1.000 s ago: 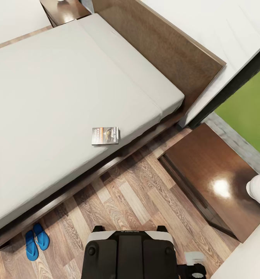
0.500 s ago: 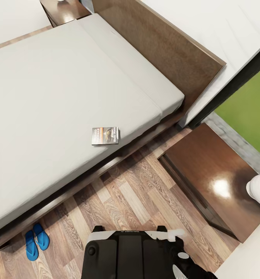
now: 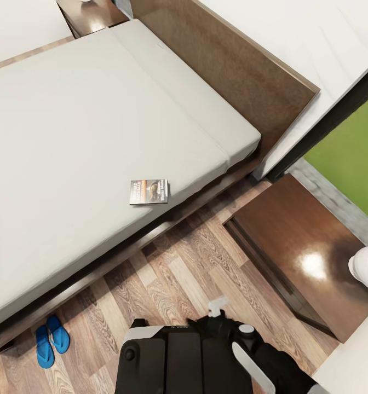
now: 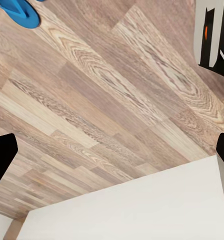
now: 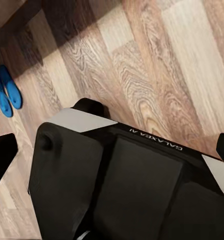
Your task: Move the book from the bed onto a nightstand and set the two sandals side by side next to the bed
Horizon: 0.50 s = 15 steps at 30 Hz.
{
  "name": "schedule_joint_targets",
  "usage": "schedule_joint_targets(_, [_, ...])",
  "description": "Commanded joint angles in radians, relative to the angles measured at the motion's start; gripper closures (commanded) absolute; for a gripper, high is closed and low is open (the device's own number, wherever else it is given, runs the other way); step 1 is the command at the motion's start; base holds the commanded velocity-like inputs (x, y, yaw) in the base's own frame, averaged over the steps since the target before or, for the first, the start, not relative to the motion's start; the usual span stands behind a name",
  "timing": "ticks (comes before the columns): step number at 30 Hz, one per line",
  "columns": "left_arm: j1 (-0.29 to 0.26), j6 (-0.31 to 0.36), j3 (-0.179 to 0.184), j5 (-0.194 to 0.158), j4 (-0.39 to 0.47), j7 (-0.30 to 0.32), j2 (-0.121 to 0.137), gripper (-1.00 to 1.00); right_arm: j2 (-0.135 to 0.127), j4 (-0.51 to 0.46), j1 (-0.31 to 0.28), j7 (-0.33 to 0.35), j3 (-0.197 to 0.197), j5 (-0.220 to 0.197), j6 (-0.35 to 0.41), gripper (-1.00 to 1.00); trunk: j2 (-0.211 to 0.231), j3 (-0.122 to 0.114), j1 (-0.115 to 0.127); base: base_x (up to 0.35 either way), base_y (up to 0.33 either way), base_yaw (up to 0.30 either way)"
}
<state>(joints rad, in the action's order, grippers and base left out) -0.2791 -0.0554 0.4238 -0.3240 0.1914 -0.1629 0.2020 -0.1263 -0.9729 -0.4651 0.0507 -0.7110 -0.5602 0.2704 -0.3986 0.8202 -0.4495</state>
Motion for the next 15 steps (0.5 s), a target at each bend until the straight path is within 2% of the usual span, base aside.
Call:
schedule_joint_targets(1, [0.000, -0.003, 0.008, -0.009, 0.000, -0.004, 0.000, -1.00, -0.001, -0.008, -0.006, 0.017, -0.001, -0.005, 0.010, -1.00, -0.001, 0.001, -0.001, 0.000, 0.000, 0.000])
schedule_joint_targets(6, [0.000, -0.003, 0.009, -0.010, 0.000, -0.004, 0.001, -1.00, -0.008, -0.044, -0.019, 0.063, 0.019, -0.008, 0.025, -1.00, -0.001, 0.001, -0.001, 0.000, 0.000, 0.000])
schedule_joint_targets(8, [0.000, -0.002, 0.009, -0.010, 0.000, -0.004, 0.001, -1.00, -0.008, -0.050, -0.021, 0.073, 0.045, -0.008, 0.029, -1.00, -0.001, 0.001, -0.001, 0.000, 0.000, 0.000])
schedule_joint_targets(9, [0.000, -0.002, 0.008, -0.010, 0.000, -0.004, 0.001, -1.00, -0.011, -0.063, -0.023, 0.085, 0.086, -0.005, 0.049, -1.00, -0.001, 0.001, -0.001, 0.000, 0.000, 0.000])
schedule_joint_targets(15, [0.000, -0.001, 0.007, -0.011, 0.000, -0.004, 0.002, -1.00, -0.011, -0.071, -0.028, 0.091, 0.111, -0.004, 0.112, -1.00, -0.001, 0.001, -0.001, 0.000, 0.000, 0.000])
